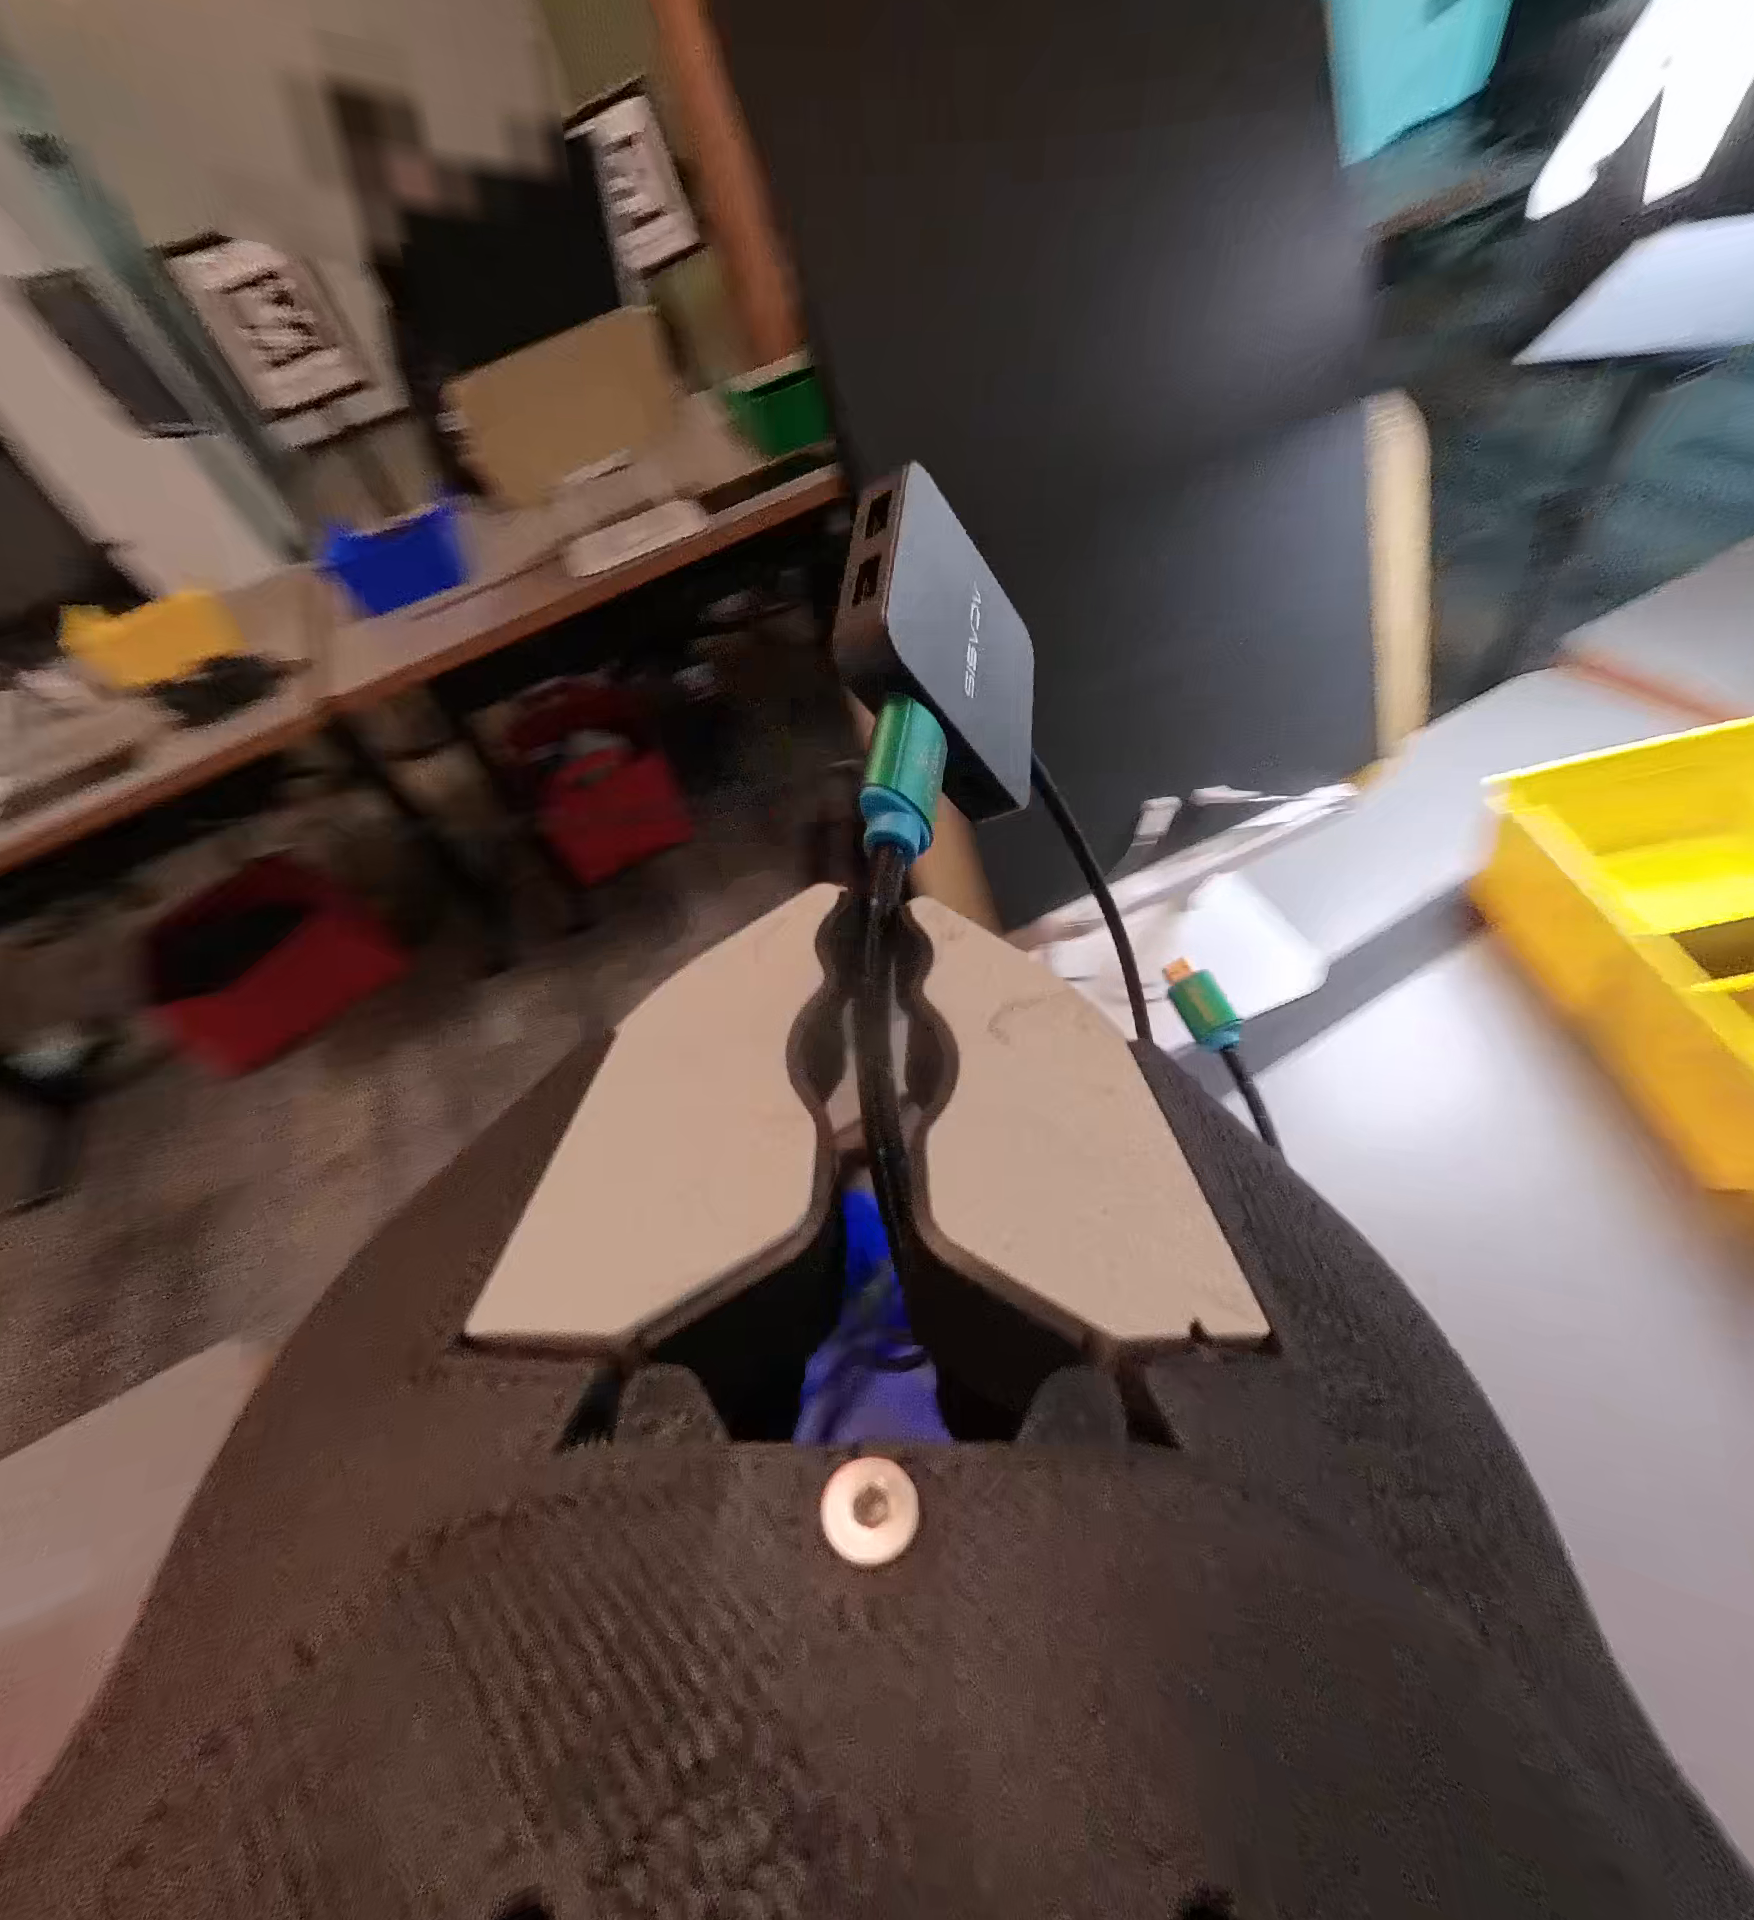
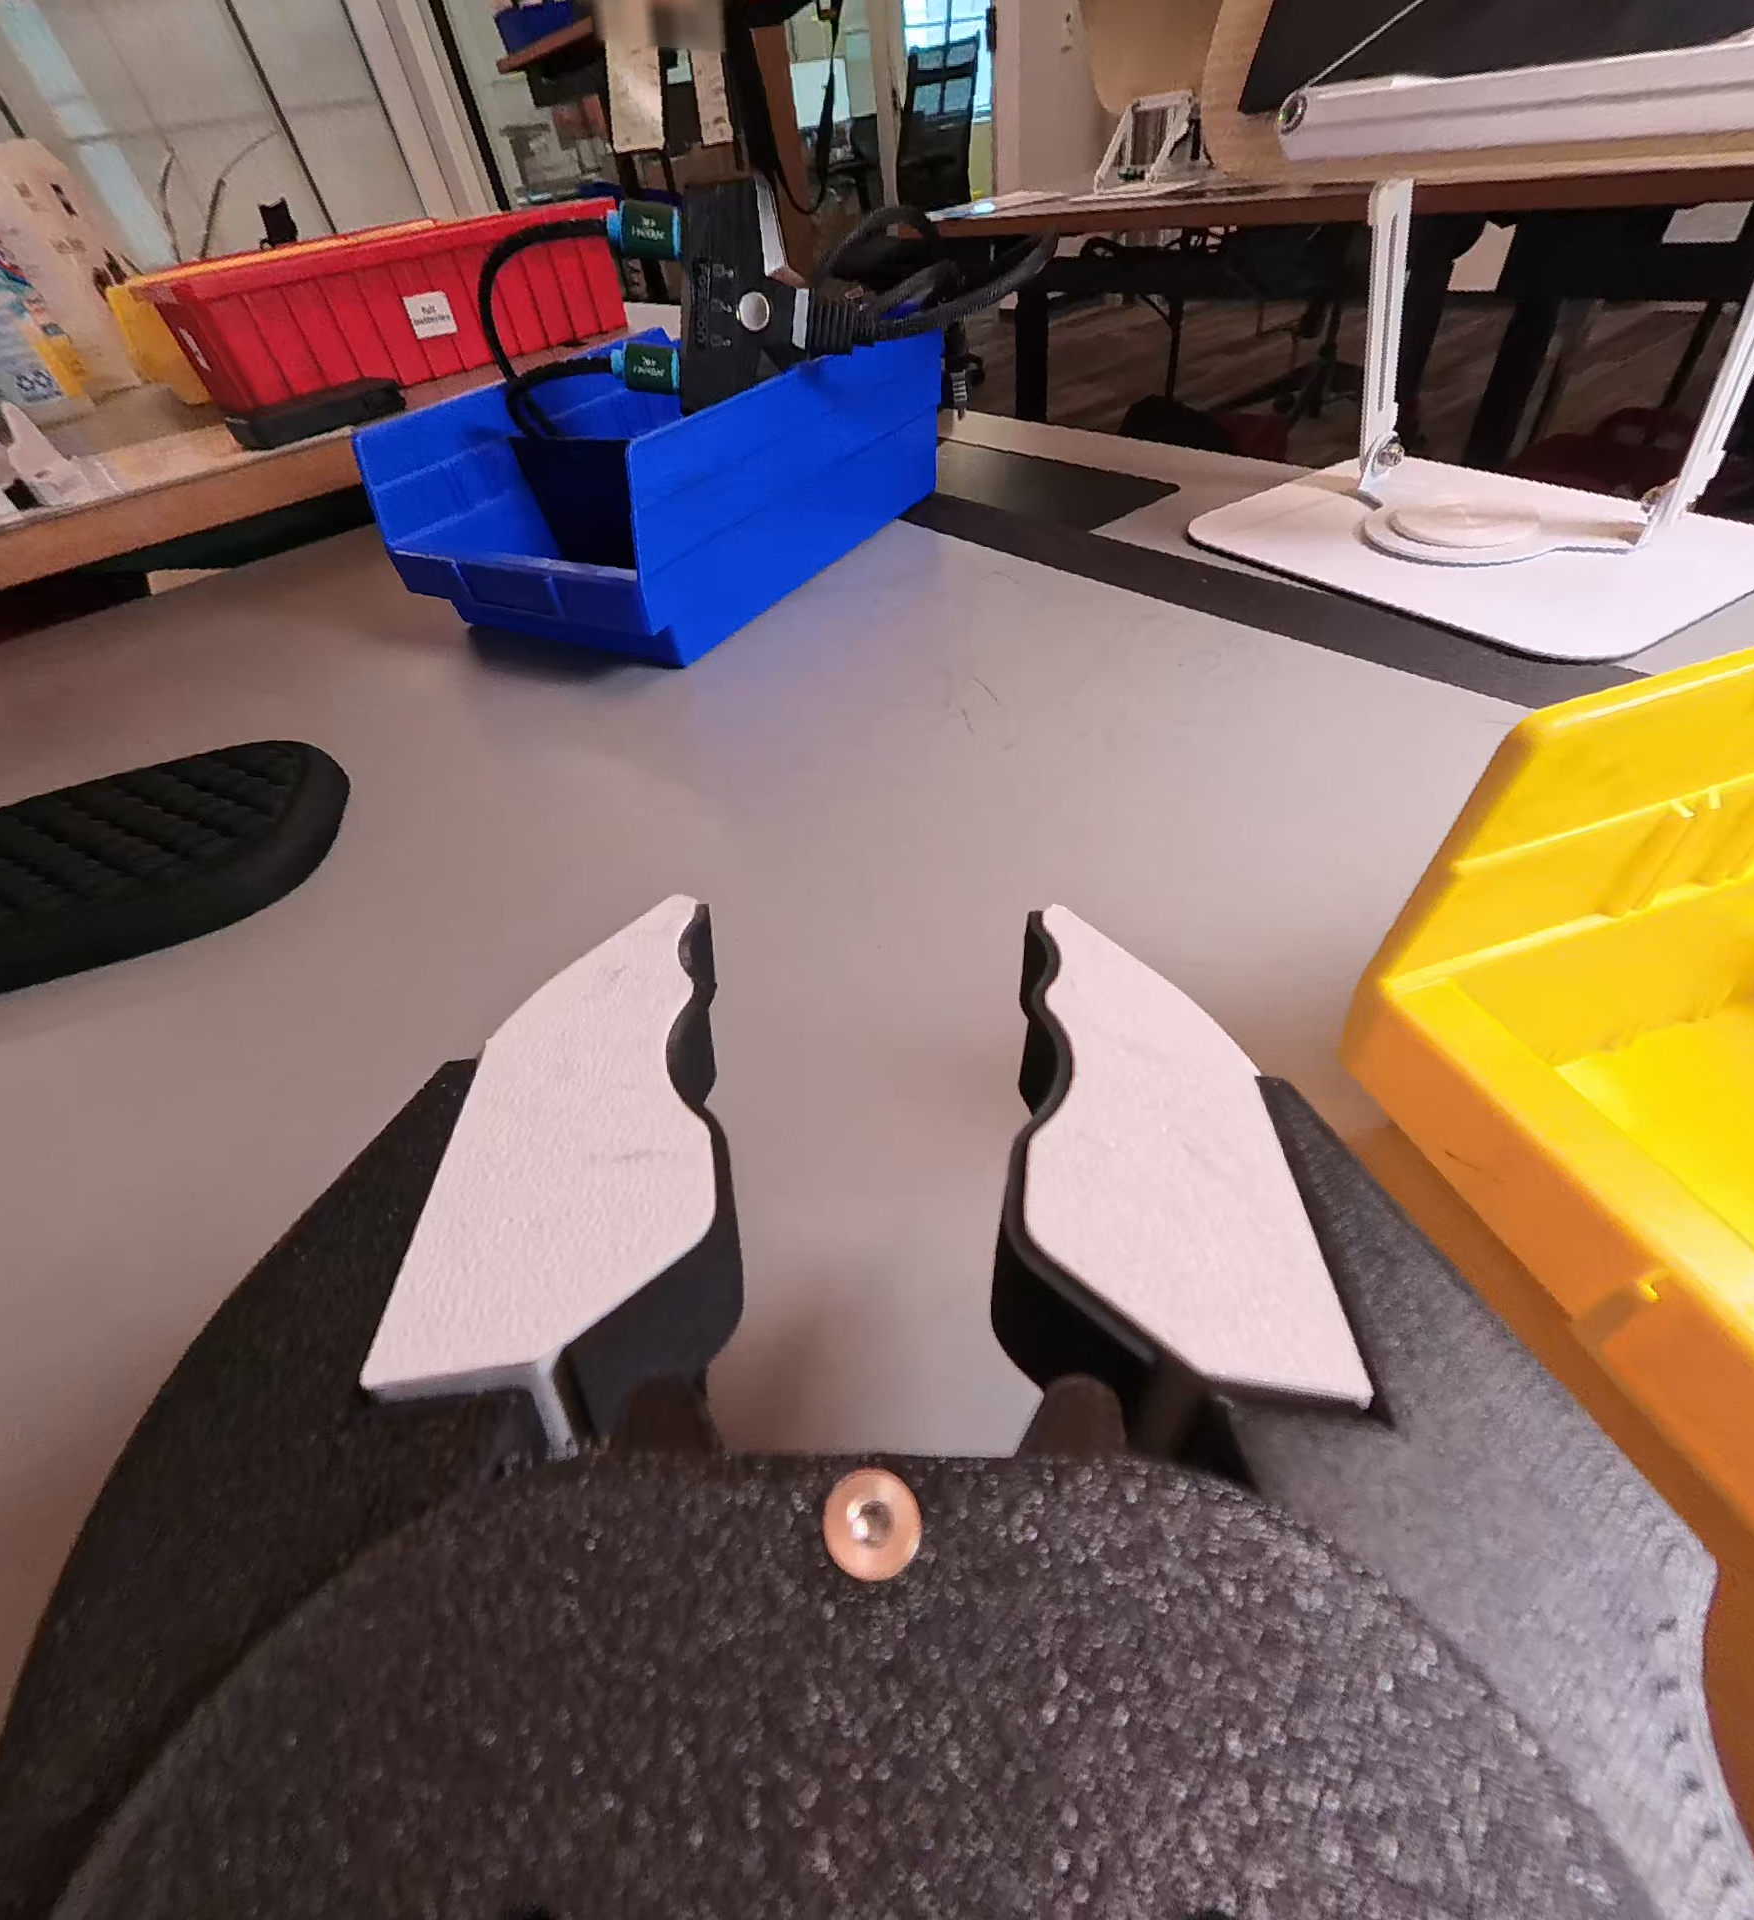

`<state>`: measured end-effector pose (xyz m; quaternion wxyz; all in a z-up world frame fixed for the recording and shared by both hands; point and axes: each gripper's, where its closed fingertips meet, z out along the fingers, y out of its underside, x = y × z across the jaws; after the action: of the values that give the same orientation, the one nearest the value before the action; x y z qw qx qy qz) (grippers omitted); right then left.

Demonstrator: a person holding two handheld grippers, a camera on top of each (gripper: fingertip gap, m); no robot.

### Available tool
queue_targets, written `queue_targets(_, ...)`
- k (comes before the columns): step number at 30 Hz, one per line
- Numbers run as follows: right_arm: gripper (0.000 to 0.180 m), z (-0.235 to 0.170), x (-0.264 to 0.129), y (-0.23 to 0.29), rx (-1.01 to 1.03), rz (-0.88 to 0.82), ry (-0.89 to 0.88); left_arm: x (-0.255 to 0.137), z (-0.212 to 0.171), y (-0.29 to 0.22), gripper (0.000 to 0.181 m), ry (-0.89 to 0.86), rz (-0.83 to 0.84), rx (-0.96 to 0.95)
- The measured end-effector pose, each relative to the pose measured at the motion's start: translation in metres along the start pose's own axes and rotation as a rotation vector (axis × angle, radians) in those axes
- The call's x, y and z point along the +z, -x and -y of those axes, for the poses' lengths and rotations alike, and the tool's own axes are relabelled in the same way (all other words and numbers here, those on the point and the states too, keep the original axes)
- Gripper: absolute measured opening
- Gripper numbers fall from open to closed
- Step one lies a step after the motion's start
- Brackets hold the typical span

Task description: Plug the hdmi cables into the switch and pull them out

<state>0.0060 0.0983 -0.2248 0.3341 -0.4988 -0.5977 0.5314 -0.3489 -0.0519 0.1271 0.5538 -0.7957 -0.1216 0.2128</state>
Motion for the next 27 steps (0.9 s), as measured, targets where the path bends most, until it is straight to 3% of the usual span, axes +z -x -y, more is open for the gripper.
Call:
queue_targets(1,0.056,0.003,-0.001,0.0,0.004,0.002,-0.014,-0.001,-0.002,-0.019,0.007,-0.025,-0.078,-0.034)
queue_targets(6,0.055,0.025,-0.011,-0.003,0.024,-0.003,-0.114,-0.01,-0.032,-0.122,0.007,-0.12,-0.426,-0.129)
queue_targets(12,0.055,0.073,-0.028,0.002,0.058,0.03,-0.279,-0.027,-0.093,-0.236,0.007,-0.212,-0.699,-0.186)
queue_targets(21,0.061,0.097,-0.012,0.054,0.146,0.371,-0.322,-0.037,-0.172,-0.34,0.006,-0.313,-0.916,-0.302)
queue_targets(24,0.025,0.105,-0.011,0.061,0.155,0.421,-0.361,-0.039,-0.19,-0.354,0.006,-0.356,-0.959,-0.305)
queue_targets(27,0.016,0.106,-0.014,0.068,0.104,0.473,-0.25,-0.039,-0.209,-0.362,0.007,-0.32,-1.008,-0.274)
